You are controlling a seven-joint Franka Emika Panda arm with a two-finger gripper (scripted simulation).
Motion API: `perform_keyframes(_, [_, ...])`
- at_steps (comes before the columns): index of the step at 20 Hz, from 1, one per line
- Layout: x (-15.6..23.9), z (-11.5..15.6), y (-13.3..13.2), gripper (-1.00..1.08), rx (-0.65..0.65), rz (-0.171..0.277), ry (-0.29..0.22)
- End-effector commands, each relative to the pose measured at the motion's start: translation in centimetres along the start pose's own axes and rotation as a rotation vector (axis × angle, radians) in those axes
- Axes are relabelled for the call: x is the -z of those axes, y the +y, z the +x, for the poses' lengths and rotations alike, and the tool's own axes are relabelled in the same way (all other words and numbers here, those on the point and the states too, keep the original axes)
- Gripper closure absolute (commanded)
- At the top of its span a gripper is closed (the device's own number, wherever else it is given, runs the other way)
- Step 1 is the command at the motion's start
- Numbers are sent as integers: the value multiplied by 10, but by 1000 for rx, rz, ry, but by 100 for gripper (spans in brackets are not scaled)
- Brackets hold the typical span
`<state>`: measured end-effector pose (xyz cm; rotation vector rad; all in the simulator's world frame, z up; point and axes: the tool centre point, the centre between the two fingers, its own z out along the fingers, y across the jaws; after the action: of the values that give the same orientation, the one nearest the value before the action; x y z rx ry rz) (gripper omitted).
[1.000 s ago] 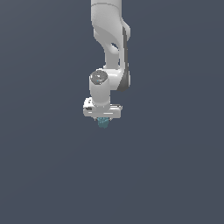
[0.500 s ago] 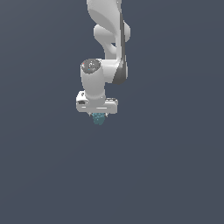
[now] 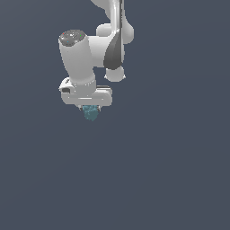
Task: Pick up the object and move it to a goal position.
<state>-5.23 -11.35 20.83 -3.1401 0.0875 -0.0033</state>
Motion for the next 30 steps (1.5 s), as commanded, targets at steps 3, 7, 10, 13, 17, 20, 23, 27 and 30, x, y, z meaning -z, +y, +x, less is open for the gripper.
perform_keyframes(3, [45, 9, 19, 108, 0, 0, -1])
perform_keyframes(7, [83, 17, 35, 108, 0, 0, -1])
perform_keyframes(10, [111, 24, 47, 108, 0, 0, -1])
perform_keyframes(13, [135, 30, 57, 108, 1, 0, -2])
perform_keyframes(17, [160, 37, 68, 108, 1, 0, -2])
perform_keyframes(20, [174, 41, 74, 108, 1, 0, -2])
perform_keyframes(23, [184, 44, 78, 108, 1, 0, -2])
perform_keyframes(27, [192, 46, 81, 108, 1, 0, -2])
perform_keyframes(30, [194, 48, 83, 108, 1, 0, -2])
